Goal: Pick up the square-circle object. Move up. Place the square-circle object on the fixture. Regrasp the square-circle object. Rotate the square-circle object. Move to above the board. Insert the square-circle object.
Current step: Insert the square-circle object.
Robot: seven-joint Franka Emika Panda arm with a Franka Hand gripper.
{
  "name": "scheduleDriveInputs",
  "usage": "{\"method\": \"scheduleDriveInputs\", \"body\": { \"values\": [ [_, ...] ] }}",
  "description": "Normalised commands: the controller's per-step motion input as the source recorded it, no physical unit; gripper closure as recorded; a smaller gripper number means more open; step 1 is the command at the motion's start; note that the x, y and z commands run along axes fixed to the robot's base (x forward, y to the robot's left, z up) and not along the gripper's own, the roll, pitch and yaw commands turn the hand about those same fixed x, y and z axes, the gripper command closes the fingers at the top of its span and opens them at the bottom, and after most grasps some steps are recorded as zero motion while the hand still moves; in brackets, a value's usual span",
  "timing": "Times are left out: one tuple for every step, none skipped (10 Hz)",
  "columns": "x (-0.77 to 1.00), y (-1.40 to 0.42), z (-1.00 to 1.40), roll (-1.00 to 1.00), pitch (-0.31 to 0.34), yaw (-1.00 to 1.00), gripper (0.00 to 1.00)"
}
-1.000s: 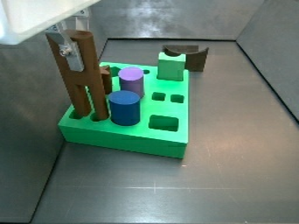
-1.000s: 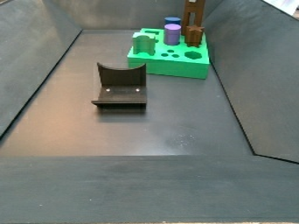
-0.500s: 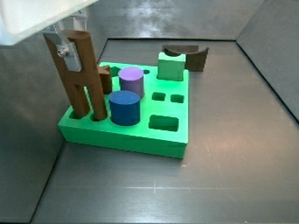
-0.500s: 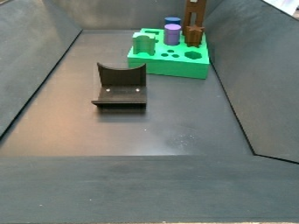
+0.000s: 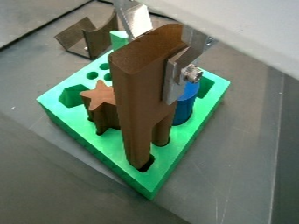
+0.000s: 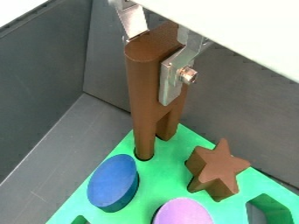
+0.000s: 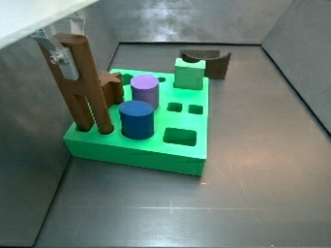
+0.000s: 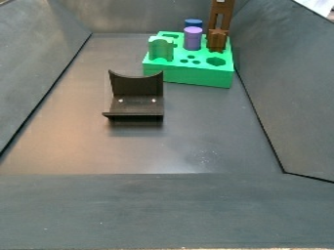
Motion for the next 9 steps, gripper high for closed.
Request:
{"method": "scheduleDriveInputs", "body": {
  "values": [
    [0.26, 0.09, -0.29, -0.28, 0.113, -0.27, 1.00],
    [0.34, 0.10, -0.34, -0.26, 0.199, -0.27, 1.00],
    [0.34, 0.12, -0.39, -0.17, 0.236, -0.13, 1.00],
    [0.26, 0.14, -0.44, -0.18, 0.191, -0.05, 1.00],
    [0.21, 0.07, -0.47, -0.15, 0.150, -0.07, 1.00],
    [0.02, 0.02, -0.41, -0.16, 0.063, -0.20, 1.00],
    [0.02, 0.08, -0.46, -0.15, 0.036, -0.12, 1.00],
    [0.00, 0.17, -0.56, -0.16, 0.000, 0.00, 1.00],
    [-0.09, 0.24, -0.47, -0.12, -0.074, 0.08, 1.00]
  ]
}}
